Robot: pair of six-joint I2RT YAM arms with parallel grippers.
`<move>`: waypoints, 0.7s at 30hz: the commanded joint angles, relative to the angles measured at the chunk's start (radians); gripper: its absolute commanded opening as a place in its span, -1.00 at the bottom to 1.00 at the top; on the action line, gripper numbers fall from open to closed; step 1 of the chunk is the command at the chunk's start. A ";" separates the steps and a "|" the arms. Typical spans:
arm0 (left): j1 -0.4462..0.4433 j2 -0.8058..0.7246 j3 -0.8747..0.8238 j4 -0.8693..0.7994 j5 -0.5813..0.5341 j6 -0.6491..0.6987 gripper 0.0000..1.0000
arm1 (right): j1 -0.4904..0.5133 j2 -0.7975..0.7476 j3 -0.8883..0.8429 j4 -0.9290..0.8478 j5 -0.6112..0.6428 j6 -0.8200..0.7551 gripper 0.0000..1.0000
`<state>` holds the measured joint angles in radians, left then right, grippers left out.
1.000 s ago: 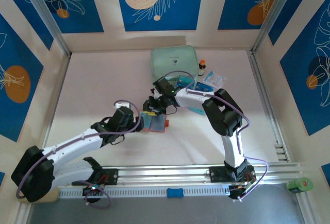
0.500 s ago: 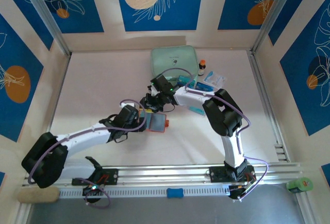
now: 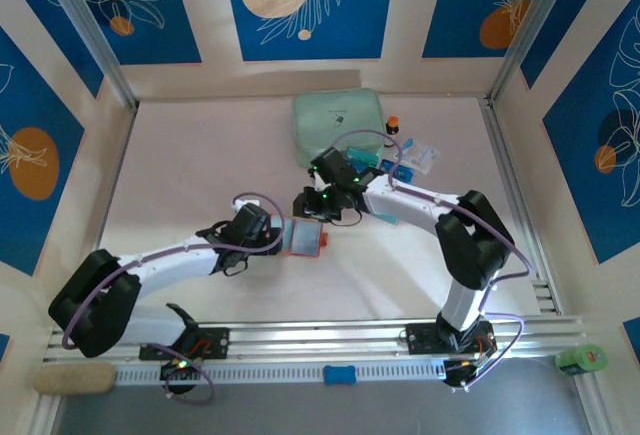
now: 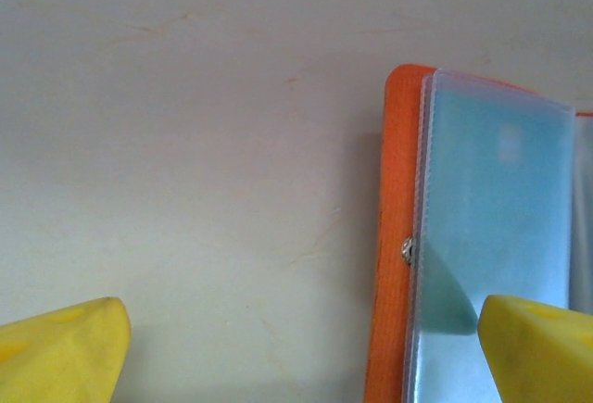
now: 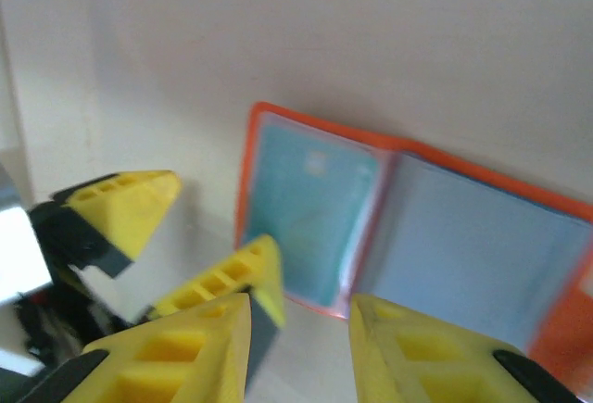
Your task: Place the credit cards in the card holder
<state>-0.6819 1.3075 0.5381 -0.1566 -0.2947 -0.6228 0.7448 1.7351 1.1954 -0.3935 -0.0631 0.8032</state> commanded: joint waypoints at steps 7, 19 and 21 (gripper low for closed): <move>0.017 -0.023 -0.038 -0.008 -0.022 -0.019 0.93 | 0.063 0.015 -0.056 -0.210 0.305 -0.096 -0.32; 0.016 -0.074 -0.026 -0.039 -0.013 -0.020 0.93 | 0.070 0.060 -0.062 -0.183 0.350 -0.105 -0.43; 0.017 -0.091 -0.021 -0.044 -0.007 -0.020 0.93 | 0.065 0.054 -0.070 -0.177 0.350 -0.112 -0.52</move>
<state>-0.6769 1.2480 0.5129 -0.1688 -0.2970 -0.6300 0.8169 1.7908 1.1419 -0.5663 0.2626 0.7052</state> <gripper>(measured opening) 0.963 0.252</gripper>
